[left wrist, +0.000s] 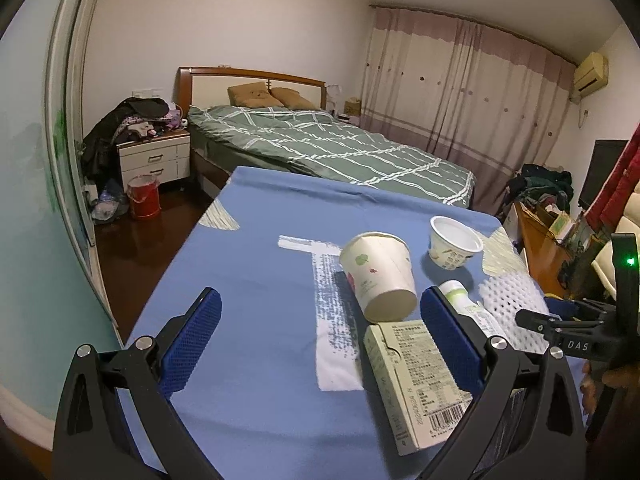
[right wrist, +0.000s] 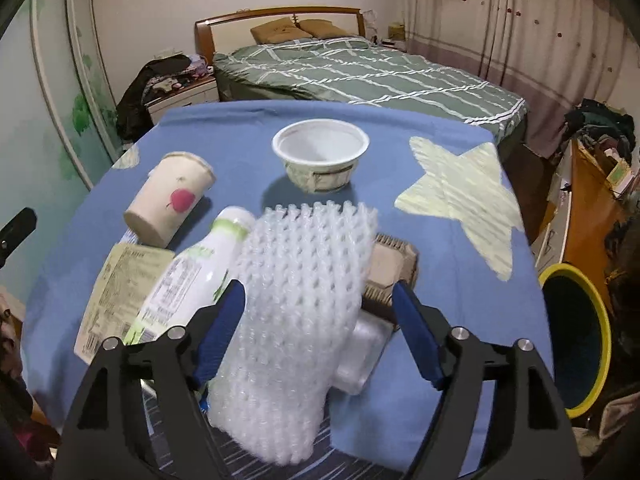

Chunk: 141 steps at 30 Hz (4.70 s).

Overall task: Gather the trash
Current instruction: 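Carry the foam net into the bin and open the right gripper, then grasp the white printed barcode box with the left gripper and lift it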

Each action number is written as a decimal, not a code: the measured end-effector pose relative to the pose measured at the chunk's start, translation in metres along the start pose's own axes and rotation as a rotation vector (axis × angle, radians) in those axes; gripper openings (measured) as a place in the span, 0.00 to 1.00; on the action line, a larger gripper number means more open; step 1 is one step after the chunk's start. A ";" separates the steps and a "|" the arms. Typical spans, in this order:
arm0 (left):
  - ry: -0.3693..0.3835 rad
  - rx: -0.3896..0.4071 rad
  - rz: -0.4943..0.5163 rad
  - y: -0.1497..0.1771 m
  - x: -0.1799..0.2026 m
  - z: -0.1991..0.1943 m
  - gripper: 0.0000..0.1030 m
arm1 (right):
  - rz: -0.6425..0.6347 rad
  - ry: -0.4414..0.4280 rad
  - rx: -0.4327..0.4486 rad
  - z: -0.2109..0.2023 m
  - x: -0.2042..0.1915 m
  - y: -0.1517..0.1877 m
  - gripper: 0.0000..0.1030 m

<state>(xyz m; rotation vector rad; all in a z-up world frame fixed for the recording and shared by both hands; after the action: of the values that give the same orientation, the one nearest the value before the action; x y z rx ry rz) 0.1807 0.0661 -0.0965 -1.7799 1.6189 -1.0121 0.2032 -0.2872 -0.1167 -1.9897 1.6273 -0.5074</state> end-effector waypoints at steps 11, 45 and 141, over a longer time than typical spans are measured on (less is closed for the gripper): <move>0.008 0.001 0.011 0.007 0.010 -0.004 0.95 | -0.026 -0.009 0.073 -0.013 -0.003 0.001 0.18; 0.057 -0.040 0.187 0.011 0.104 -0.005 0.95 | 0.536 0.361 0.040 -0.011 0.316 0.071 0.34; 0.074 -0.396 0.356 0.054 0.074 0.060 0.69 | 0.477 0.212 0.090 -0.033 0.276 0.076 0.49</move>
<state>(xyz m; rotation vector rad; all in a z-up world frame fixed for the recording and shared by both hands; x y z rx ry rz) 0.1973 -0.0204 -0.1609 -1.6126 2.2052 -0.6296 0.1825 -0.5731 -0.1457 -1.4489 2.0847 -0.6046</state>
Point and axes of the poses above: each gripper's, at about its wrist camera, not at the fingertips, and z roughly the way its jaws point, x to its right, y to its underside, the point moved 4 cm from there along z, roughly the way its jaws point, and after that the axes turned 4 degrees about -x, right-handed, at the moved point
